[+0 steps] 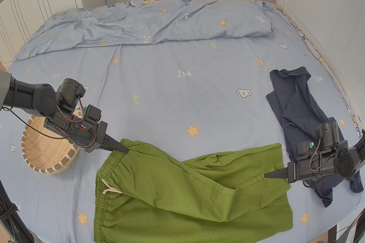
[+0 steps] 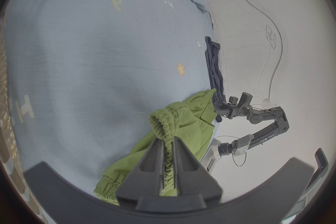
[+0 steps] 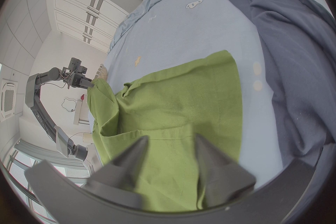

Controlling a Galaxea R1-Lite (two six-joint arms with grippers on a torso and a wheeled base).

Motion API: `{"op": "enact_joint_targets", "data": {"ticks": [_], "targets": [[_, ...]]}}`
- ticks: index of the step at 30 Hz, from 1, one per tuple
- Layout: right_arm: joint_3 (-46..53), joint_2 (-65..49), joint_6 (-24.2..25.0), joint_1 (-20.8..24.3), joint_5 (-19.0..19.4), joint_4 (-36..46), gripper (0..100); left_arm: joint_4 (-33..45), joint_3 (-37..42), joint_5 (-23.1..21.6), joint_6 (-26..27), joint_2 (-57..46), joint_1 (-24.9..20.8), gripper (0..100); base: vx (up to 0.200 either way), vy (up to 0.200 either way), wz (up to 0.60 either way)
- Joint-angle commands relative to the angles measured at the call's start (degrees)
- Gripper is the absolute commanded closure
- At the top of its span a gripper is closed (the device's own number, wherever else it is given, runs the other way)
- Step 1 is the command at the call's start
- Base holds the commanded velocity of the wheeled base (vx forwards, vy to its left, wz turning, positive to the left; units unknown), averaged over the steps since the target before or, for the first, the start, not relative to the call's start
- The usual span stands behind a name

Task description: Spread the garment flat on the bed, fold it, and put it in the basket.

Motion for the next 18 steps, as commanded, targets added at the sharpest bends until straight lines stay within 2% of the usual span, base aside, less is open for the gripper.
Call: {"op": "enact_joint_targets", "data": {"ticks": [1,12,18], "targets": [[0.0,0.2,0.0,0.0,0.0,0.0,100,0.0,0.0,0.0,0.0,0.0,0.0,100,0.000,0.000,0.00],[-0.7,1.2,0.1,-0.5,0.0,-0.1,100,0.0,0.0,0.0,-0.1,-0.3,0.4,100,0.000,0.000,0.00],[-8.8,-0.7,0.7,-0.7,-1.3,-0.4,100,-1.0,-0.7,-0.2,-0.4,-0.9,3.0,100,0.000,0.000,0.00]]}}
